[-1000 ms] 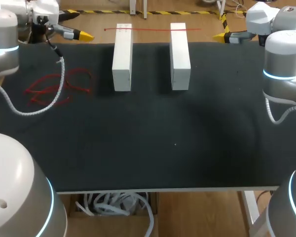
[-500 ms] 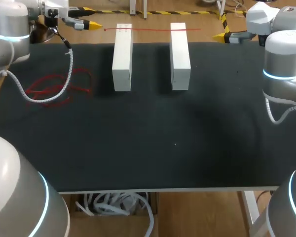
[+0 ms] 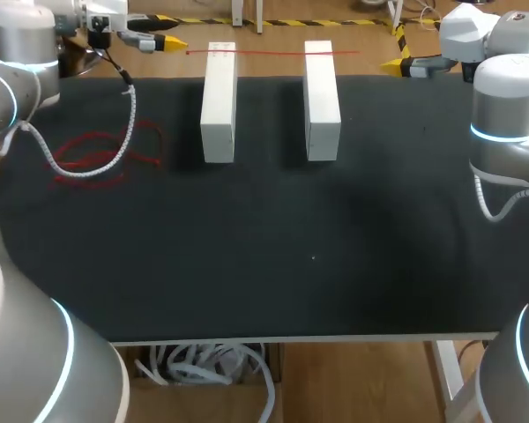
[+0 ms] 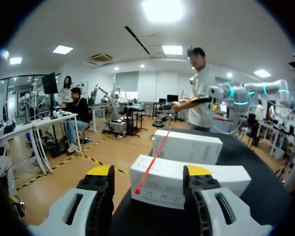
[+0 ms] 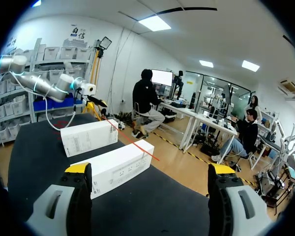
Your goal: Grab the tape and strap the tape.
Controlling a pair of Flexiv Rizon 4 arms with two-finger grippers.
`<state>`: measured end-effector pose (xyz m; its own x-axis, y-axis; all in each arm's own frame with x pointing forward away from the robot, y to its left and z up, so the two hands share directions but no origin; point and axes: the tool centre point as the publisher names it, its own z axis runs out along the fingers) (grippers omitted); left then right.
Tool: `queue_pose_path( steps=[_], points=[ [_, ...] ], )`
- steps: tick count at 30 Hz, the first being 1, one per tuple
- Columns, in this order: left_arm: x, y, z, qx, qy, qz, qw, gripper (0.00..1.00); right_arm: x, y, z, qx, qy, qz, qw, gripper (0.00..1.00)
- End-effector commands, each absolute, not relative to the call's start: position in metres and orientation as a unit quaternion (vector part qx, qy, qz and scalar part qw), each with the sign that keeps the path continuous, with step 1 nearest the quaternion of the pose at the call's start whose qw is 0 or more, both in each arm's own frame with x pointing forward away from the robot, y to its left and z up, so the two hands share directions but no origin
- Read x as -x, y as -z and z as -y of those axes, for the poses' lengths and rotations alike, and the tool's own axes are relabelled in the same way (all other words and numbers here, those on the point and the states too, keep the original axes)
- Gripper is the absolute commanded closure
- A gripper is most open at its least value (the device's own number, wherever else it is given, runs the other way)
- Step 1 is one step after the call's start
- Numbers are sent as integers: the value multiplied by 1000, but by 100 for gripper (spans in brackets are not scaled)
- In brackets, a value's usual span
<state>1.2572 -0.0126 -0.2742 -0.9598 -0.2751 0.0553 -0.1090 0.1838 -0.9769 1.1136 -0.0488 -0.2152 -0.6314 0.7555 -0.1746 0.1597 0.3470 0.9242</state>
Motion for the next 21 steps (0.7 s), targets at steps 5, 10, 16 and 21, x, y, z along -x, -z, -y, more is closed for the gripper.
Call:
queue_pose_path(
  steps=[5,10,16,21],
  points=[
    [-1266,287,17,94,642,-761,23,33,-1114,216,49,-300,-486,-761,306,0],
    [-1268,292,21,97,646,-757,22,46,-1114,216,49,-300,-486,-761,306,0],
    [-1274,300,30,90,652,-753,13,51,-1114,216,49,-300,-486,-761,306,0],
    [-1278,305,37,73,652,-754,1,49,-1114,216,49,-300,-486,-761,306,0]
  ],
)
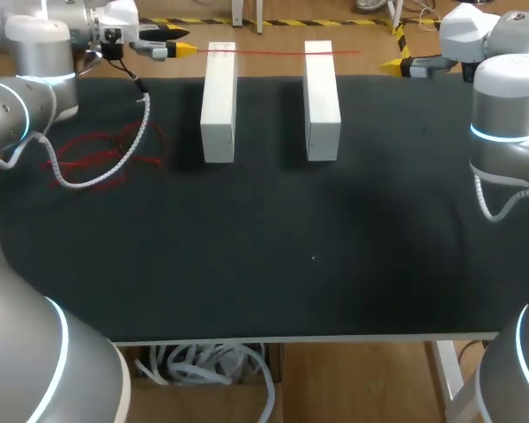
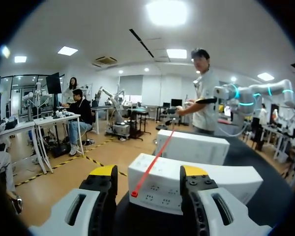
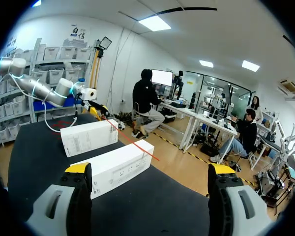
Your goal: Grab the tape and strap the tape.
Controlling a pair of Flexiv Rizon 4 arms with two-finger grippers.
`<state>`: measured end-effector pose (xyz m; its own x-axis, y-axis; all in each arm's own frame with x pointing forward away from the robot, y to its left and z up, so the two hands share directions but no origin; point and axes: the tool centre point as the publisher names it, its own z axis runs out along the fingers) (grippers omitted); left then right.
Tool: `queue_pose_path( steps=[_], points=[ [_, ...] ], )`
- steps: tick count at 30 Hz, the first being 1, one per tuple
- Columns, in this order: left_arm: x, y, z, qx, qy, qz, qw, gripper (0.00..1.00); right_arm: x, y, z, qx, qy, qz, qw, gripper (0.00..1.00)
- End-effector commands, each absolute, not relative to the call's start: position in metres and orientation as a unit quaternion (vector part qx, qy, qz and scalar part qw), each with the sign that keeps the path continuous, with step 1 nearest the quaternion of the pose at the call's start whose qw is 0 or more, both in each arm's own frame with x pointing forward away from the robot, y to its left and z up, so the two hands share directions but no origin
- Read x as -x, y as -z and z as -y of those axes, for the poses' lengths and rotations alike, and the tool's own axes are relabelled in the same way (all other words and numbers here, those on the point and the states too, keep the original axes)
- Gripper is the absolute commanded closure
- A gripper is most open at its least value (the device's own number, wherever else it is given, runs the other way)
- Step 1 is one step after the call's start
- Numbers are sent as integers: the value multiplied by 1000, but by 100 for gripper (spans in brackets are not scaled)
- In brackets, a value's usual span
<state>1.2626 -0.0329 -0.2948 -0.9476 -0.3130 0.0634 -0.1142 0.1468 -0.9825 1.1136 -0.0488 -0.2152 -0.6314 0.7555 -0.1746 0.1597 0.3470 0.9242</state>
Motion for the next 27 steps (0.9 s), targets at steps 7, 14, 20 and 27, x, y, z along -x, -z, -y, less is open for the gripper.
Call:
queue_pose_path(
  steps=[7,14,20,27],
  points=[
    [-1282,311,38,57,646,-761,-13,47,-1114,216,49,-300,-486,-761,306,0],
    [-1280,318,28,53,643,-763,-22,49,-1114,216,49,-300,-486,-761,306,0],
    [-1274,322,26,53,644,-763,-32,49,-1114,216,49,-300,-486,-761,306,0],
    [-1274,326,29,47,644,-762,-43,51,-1114,216,49,-300,-486,-761,306,0]
  ],
)
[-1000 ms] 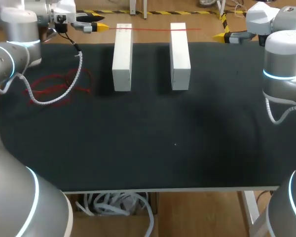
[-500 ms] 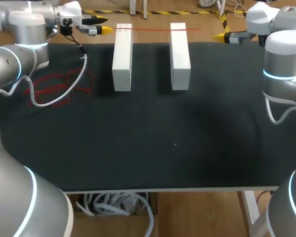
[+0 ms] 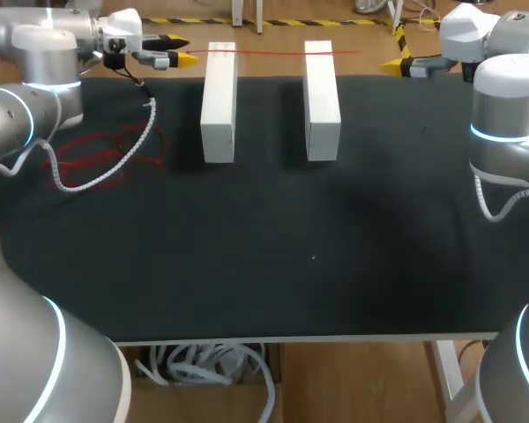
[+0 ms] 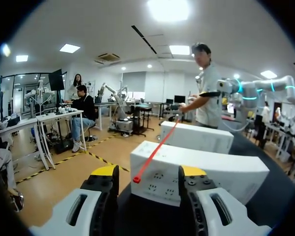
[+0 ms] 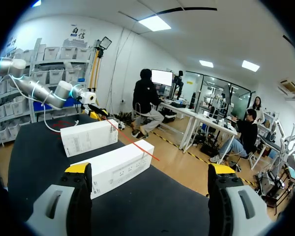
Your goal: Grab the tape and strap the tape.
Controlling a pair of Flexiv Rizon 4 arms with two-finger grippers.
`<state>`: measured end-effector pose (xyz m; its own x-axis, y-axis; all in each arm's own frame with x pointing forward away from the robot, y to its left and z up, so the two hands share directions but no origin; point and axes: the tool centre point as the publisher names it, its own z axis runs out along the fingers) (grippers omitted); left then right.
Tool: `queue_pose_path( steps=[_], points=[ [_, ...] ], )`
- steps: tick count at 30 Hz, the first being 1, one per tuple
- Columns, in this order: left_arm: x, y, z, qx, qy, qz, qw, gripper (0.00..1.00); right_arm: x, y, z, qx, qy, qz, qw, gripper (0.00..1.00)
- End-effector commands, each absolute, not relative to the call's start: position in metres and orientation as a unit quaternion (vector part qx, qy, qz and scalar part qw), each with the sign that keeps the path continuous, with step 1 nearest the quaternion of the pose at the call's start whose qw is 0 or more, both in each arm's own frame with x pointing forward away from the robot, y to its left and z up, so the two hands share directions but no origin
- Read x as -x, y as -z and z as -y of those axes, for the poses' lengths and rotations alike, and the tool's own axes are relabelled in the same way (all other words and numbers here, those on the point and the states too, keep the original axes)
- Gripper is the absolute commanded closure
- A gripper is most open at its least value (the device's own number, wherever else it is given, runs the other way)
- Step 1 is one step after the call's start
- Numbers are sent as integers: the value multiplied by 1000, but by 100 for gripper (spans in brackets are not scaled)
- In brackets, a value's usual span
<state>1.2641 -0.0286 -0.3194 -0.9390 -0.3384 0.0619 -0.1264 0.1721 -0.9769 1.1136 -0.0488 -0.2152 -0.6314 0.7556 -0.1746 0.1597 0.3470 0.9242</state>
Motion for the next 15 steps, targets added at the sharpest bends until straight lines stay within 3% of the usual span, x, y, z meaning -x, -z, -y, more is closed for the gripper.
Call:
queue_pose_path(
  steps=[1,15],
  points=[
    [-1274,326,29,46,644,-762,-44,51,-1114,216,49,-300,-486,-761,306,0],
    [-1277,335,29,50,641,-764,-54,55,-1114,216,49,-300,-486,-761,306,0]
  ],
)
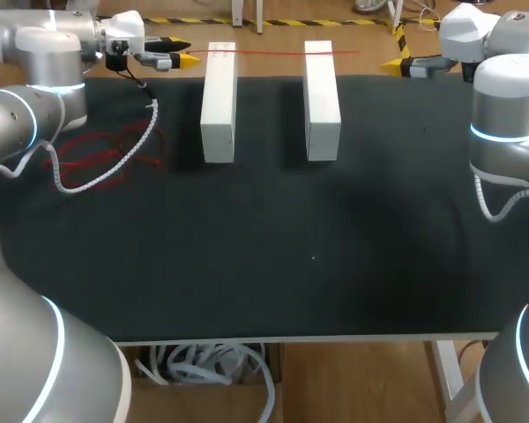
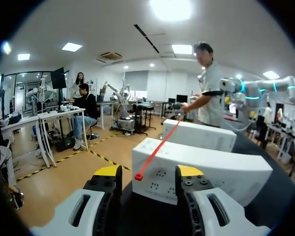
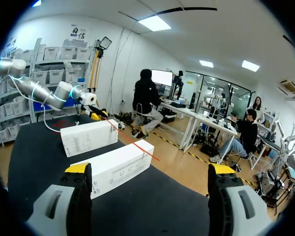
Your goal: Grab the tape and strap the tape.
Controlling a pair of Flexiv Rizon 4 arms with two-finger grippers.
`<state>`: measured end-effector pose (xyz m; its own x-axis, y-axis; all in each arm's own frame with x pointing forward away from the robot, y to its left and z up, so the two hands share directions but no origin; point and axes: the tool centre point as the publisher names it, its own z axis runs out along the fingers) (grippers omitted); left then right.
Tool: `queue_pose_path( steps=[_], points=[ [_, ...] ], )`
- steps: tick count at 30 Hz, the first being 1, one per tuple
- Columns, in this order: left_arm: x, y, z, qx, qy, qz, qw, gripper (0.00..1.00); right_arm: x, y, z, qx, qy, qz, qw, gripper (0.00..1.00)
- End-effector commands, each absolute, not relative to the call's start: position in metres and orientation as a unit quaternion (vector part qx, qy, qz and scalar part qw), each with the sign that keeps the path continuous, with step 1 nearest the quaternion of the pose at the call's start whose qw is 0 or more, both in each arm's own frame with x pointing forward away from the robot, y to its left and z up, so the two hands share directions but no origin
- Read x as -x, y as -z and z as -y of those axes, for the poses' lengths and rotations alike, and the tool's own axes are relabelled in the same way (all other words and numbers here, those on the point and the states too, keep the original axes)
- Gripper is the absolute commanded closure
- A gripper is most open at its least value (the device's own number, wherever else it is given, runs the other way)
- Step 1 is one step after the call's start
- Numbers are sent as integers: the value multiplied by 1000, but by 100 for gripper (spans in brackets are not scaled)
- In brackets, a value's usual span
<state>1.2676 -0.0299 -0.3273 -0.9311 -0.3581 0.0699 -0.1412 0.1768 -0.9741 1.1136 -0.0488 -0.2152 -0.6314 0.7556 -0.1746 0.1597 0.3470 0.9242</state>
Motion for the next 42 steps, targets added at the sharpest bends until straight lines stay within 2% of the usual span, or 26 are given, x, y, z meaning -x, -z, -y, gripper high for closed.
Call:
queue_pose_path(
  steps=[1,5,13,15,18,20,34,42],
  points=[
    [-1277,335,29,51,641,-764,-54,55,-1114,216,49,-300,-486,-761,306,0],
    [-1277,335,28,53,642,-763,-54,63,-1114,216,49,-300,-486,-761,306,0],
    [-1277,334,27,51,644,-761,-53,64,-1114,216,49,-300,-486,-761,306,0],
    [-1277,334,27,51,644,-761,-53,80,-1114,216,49,-300,-486,-761,306,0],
    [-1277,334,26,52,644,-762,-53,82,-1114,216,49,-300,-486,-761,306,0],
    [-1277,334,26,52,644,-761,-54,100,-1114,216,49,-300,-486,-761,306,0],
    [-1273,333,27,48,646,-760,-56,100,-1114,216,49,-300,-486,-761,306,0],
    [-1272,302,28,47,678,-733,-34,100,-1114,216,49,-300,-486,-761,306,0]
  ],
)
